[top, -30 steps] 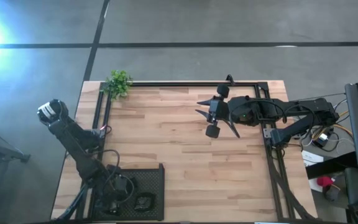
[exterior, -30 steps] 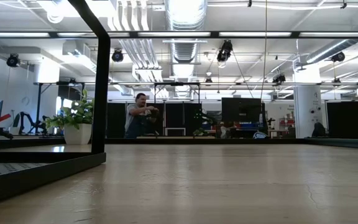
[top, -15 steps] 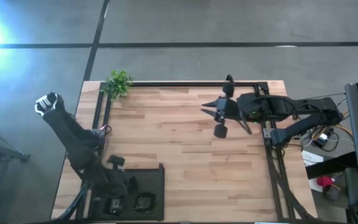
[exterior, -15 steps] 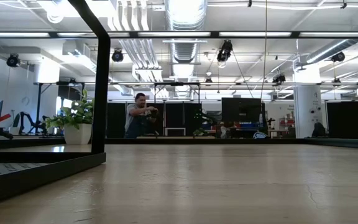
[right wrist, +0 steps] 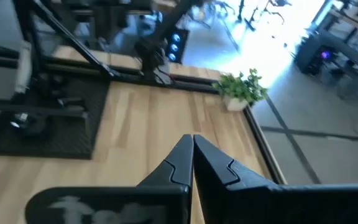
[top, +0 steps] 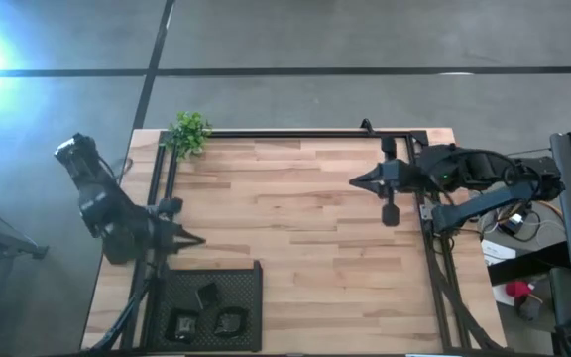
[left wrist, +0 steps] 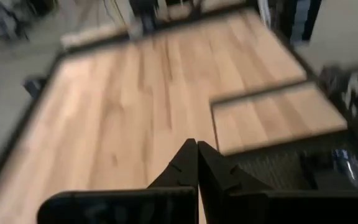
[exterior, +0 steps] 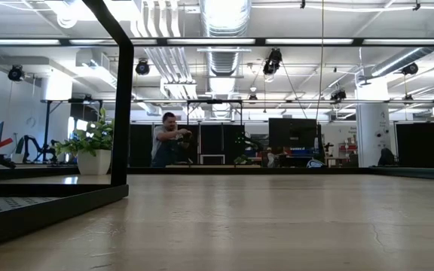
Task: Pick & Place Mini shaped plates
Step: Return to Home Position
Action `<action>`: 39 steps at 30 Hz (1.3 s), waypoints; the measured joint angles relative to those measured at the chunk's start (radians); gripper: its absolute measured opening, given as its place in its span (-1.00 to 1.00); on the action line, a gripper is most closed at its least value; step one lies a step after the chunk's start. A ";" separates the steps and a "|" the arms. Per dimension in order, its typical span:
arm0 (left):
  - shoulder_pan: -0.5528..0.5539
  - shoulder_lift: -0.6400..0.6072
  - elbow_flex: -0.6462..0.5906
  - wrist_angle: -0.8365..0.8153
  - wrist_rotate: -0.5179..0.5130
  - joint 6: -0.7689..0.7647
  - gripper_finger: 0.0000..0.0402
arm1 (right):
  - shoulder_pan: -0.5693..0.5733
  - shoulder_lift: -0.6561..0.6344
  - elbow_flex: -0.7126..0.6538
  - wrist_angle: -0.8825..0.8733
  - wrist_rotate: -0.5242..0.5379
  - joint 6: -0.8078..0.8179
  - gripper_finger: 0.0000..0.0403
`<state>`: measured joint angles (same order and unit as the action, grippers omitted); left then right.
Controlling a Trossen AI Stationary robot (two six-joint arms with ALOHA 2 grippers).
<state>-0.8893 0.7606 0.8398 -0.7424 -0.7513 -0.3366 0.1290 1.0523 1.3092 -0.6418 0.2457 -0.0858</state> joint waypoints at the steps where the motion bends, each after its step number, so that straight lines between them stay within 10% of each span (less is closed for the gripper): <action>1: 0.000 -0.029 -0.001 0.020 -0.017 0.036 -1.00 | 0.000 -0.021 -0.023 0.014 -0.016 0.000 -0.96; 11: 0.000 -0.300 -0.054 0.268 -0.022 0.396 -1.00 | 0.000 -0.250 -0.241 0.123 -0.073 0.034 -0.96; 39: 0.000 -0.731 -0.165 0.327 0.087 0.631 -1.00 | 0.000 -0.712 -0.691 0.345 -0.194 0.113 -0.96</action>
<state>-0.8891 0.0298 0.6745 -0.4154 -0.6641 0.2943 0.1286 0.3407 0.6178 -0.2970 0.0517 0.0272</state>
